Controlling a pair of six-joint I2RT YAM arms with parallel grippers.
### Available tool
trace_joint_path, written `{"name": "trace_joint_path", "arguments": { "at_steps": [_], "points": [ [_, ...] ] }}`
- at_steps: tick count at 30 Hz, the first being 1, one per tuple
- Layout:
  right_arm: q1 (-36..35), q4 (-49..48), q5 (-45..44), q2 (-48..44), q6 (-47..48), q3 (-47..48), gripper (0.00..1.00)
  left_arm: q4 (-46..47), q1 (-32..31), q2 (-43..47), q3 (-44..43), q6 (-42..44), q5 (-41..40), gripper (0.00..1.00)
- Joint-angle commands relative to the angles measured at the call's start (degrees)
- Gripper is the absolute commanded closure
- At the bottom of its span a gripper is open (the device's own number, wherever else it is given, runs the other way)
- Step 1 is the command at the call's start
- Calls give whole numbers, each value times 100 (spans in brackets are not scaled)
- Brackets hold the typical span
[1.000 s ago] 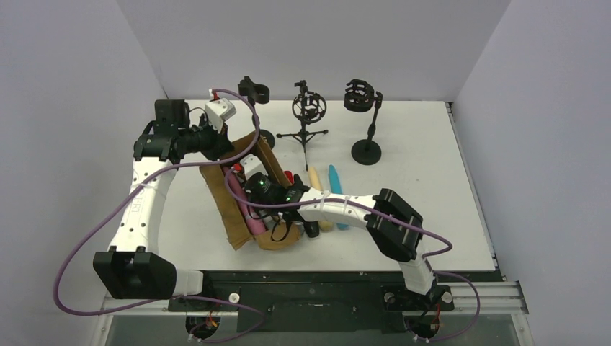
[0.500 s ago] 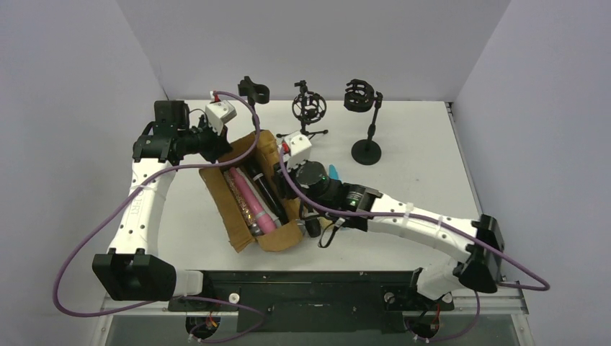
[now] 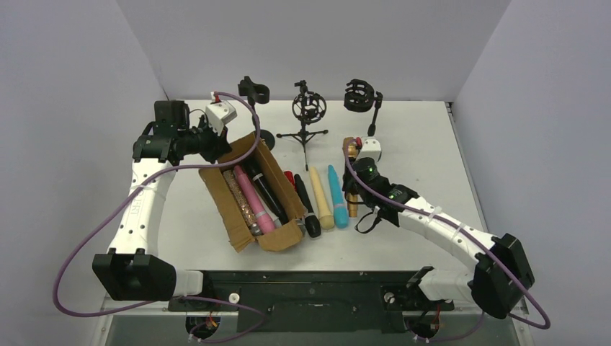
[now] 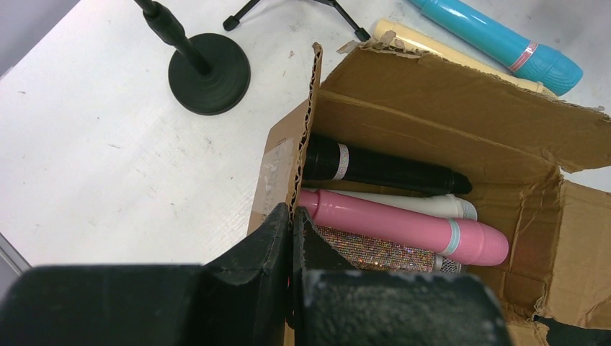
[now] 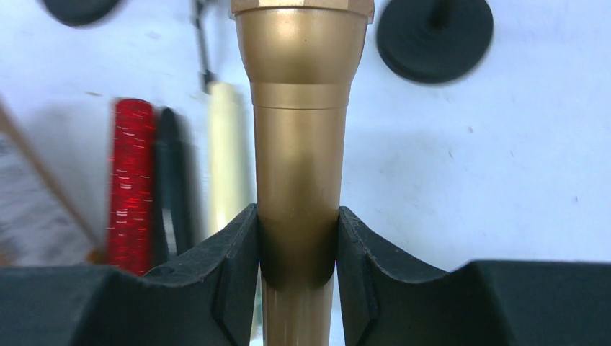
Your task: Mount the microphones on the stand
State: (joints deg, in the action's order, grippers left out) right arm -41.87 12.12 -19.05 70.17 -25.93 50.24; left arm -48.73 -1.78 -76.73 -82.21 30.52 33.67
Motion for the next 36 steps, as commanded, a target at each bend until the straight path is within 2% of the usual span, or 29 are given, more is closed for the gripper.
{"name": "trace_joint_path", "arguments": {
  "at_steps": [1, 4, 14, 16, 19, 25, 26, 28, 33, 36],
  "points": [
    [554, -249, 375, 320, -357, -501, 100, 105, -6, 195, -236, 44, 138, 100],
    [829, -373, 500, 643, -416, -634, 100, 101, -6, 178, -261, 35, 145, 100],
    [882, -986, 1112, 1687, -790, -758, 100, 147, -6, 116, -316, 6, 187, 100],
    [882, -1078, 1278, 1771, -885, -750, 97, 167, -11, 86, -401, -35, 190, 100],
    [882, -1146, 1404, 1761, -938, -745, 87, 140, -15, -19, -586, -101, 243, 100],
    [911, -876, 1329, 1552, -880, -642, 61, 202, -23, -61, -674, -137, 290, 100],
    [914, -794, 1306, 1517, -844, -558, 49, 222, -24, -66, -651, -168, 294, 100],
    [898, -561, 1186, 1396, -774, -418, 39, 239, -36, -76, -598, -204, 328, 100],
    [619, 18, 617, 530, -607, -28, 34, 352, -42, 9, -354, -222, 325, 100],
    [-94, 351, 58, 175, -393, 577, 34, 390, -42, 51, -304, -222, 305, 100]
  ]
}}
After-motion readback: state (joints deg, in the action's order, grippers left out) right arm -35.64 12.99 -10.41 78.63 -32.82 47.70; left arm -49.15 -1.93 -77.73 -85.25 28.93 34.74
